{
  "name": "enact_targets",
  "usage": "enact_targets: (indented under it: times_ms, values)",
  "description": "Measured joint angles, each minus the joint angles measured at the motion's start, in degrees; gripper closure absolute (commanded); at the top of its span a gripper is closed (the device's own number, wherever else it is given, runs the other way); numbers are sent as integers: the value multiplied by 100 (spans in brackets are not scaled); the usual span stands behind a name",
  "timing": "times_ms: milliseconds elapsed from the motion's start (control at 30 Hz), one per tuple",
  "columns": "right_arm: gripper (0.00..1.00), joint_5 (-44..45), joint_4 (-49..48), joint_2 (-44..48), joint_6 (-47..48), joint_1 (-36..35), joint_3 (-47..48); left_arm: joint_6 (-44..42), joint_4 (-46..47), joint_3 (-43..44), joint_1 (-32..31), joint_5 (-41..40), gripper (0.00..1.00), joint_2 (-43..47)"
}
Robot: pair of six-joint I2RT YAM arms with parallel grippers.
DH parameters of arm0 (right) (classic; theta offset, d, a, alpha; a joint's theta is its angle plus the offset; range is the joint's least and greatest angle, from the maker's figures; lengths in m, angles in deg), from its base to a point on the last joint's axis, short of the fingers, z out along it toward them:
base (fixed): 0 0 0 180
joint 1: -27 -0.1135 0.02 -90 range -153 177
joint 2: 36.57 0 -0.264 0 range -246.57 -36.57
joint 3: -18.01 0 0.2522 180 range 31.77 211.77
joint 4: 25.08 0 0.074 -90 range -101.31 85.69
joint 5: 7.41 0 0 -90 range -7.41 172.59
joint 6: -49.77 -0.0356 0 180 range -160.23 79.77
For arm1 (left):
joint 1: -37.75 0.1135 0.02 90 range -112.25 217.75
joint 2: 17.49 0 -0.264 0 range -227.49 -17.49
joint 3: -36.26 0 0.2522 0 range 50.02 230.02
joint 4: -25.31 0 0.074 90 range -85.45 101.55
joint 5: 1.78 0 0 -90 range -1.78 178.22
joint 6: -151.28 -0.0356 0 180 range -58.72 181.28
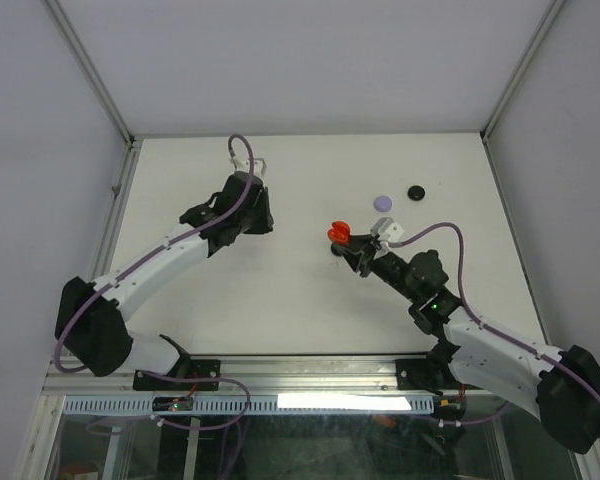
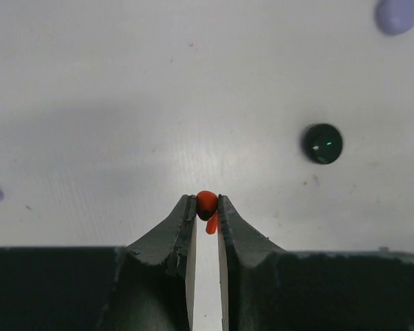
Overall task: Insert the wireless bluetooth earbuds into the charging case
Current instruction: Pick up the earbud from the center of the board, then place the earbud in the charging case.
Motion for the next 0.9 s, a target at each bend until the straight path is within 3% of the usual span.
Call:
enact_targets:
  times_ms: [333, 900]
  values:
    - [100, -433, -501, -321, -129, 0, 103, -13, 1294, -439, 0, 872, 87, 1322]
    - [100, -909, -1526, -599, -372, -17, 273, -133, 3869, -1169, -540, 2671, 87, 2035]
